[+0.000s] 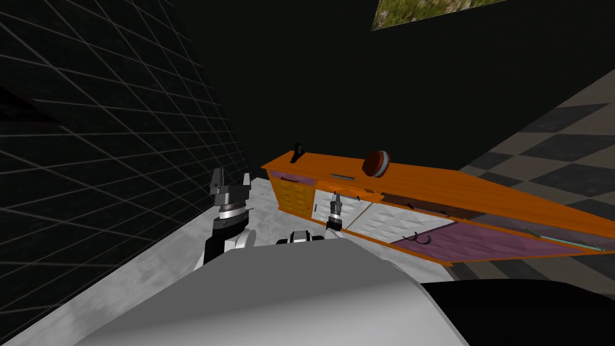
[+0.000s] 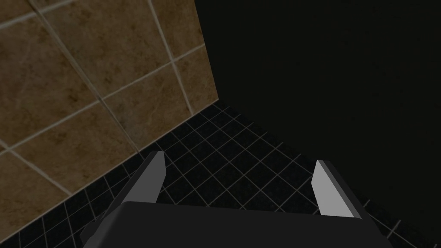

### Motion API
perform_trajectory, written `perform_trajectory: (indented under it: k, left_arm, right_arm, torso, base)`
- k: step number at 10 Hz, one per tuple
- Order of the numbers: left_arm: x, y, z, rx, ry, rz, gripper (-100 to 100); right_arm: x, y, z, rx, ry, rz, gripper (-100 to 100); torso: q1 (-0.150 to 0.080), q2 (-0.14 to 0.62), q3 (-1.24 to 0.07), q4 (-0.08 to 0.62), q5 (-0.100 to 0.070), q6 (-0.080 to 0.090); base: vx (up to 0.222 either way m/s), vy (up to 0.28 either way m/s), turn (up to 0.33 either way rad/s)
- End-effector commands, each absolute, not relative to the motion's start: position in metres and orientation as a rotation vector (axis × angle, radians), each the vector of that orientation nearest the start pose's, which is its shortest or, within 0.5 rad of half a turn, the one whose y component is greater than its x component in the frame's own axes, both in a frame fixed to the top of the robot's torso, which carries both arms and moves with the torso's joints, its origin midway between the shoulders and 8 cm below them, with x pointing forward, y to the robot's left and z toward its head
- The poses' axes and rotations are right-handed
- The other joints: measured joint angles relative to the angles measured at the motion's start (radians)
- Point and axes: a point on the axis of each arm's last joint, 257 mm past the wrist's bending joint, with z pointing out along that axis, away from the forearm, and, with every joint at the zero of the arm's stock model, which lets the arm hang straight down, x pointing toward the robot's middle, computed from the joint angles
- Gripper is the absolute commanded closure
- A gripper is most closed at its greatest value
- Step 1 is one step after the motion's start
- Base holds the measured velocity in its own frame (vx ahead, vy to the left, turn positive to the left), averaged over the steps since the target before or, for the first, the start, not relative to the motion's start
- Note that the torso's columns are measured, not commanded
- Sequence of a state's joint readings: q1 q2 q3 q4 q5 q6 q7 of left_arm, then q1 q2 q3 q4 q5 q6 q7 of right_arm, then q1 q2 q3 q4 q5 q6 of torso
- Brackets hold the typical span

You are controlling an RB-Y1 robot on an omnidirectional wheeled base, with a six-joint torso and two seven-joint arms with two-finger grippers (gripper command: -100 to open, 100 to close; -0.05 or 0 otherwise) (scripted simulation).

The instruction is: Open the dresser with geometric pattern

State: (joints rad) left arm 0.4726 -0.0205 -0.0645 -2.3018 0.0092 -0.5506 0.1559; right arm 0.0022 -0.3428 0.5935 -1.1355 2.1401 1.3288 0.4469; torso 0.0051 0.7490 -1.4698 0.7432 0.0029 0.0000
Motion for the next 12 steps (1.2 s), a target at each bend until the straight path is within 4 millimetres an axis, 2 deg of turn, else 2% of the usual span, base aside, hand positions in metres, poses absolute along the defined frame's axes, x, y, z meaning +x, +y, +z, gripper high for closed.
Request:
perform_trajectory:
  k: [1,3,4,5,7,10,11,12]
  left_arm:
    - [0.334,0.257,0.052,-0.659,0.480,-1.550,0]
    - [0.334,0.257,0.052,-0.659,0.480,-1.550,0]
    - [0.334,0.257,0.052,-0.659,0.480,-1.550,0]
    - [0.334,0.257,0.052,-0.659,0.480,-1.549,0]
    - [0.334,0.257,0.052,-0.659,0.481,-1.549,0]
    - [0.334,0.257,0.052,-0.659,0.481,-1.549,0]
    - [0.334,0.257,0.052,-0.659,0.481,-1.549,0]
    - [0.334,0.257,0.052,-0.659,0.481,-1.549,0]
  right_arm:
    - [0.429,-0.295,-0.217,-0.600,1.009,-1.542,100]
    - [0.434,-0.293,-0.213,-0.600,1.007,-1.538,100]
    - [0.432,-0.291,-0.225,-0.626,1.025,-1.528,100]
    - [0.421,-0.297,-0.228,-0.606,1.066,-1.544,-100]
    - [0.411,-0.305,-0.224,-0.573,1.096,-1.568,-100]
    - [0.390,-0.323,-0.220,-0.526,1.152,-1.629,-100]
    - [0.389,-0.326,-0.217,-0.514,1.151,-1.632,-100]
    - [0.377,-0.337,-0.216,-0.498,1.179,-1.671,-100]
  torso:
    - [-0.002,-0.001,-0.001,0.001,0.001,0.001]
    - [-0.003,0.000,-0.001,0.004,0.003,0.004]
    - [-0.003,-0.001,-0.002,0.005,0.003,0.005]
    - [-0.004,-0.005,-0.004,0.003,0.002,0.003]
    - [-0.008,-0.011,-0.006,-0.004,-0.003,0.000]
    - [-0.004,-0.012,-0.007,-0.006,-0.003,0.001]
    - [-0.003,-0.011,-0.007,-0.005,-0.002,-0.001]
    - [-0.003,-0.011,-0.006,-0.004,-0.002,0.000]
  base:
    - [-0.207,0.030,-0.025]
    - [-0.177,0.034,-0.011]
    - [-0.053,0.019,0.009]
    - [-0.018,-0.020,0.366]
    - [-0.022,-0.057,0.313]
    - [-0.016,-0.043,0.292]
    - [-0.014,-0.031,0.170]
    - [-0.017,-0.026,0.280]
